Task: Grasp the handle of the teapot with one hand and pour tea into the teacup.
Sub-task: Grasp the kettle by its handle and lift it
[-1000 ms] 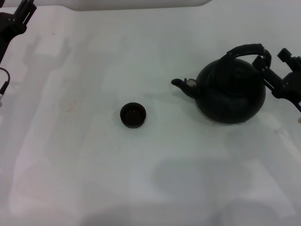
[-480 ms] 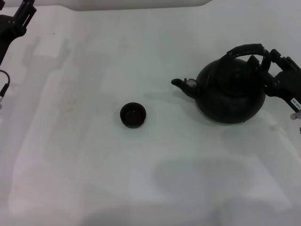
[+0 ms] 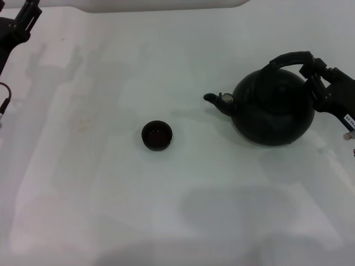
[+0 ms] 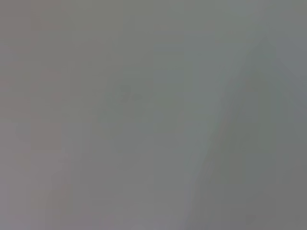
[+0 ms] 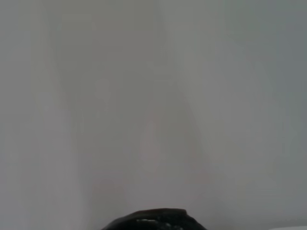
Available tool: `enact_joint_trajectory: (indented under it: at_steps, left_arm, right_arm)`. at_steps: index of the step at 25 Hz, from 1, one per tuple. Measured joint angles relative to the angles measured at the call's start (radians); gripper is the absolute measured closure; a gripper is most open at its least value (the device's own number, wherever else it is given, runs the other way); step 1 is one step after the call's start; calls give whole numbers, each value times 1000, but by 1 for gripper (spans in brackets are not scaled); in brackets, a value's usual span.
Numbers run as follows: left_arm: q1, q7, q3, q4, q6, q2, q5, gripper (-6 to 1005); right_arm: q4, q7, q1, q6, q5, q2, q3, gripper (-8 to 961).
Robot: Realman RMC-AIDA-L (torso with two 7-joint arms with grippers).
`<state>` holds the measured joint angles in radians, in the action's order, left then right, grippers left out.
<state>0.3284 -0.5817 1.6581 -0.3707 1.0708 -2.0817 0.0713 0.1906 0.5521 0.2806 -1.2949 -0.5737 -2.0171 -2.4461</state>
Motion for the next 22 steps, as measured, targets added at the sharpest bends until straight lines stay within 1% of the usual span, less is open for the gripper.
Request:
enact_joint_trajectory:
  at_steps: [1, 12, 17, 22]
  left_arm:
    - [-1, 0, 0, 0, 0, 0, 1, 138]
    - [-1, -2, 2, 10, 0, -2, -3, 138]
    - [0, -13, 15, 12, 0, -3, -4, 138]
    - [0, -13, 24, 12, 0, -3, -3, 138]
  right_arm:
    - [1, -3, 0, 0, 0, 0, -2, 620]
    - [1, -7, 5, -26, 4, 0, -8, 743]
    - [2, -27, 28, -38, 14, 1, -8, 742]
    - [9, -68, 85, -26, 35, 1, -8, 749]
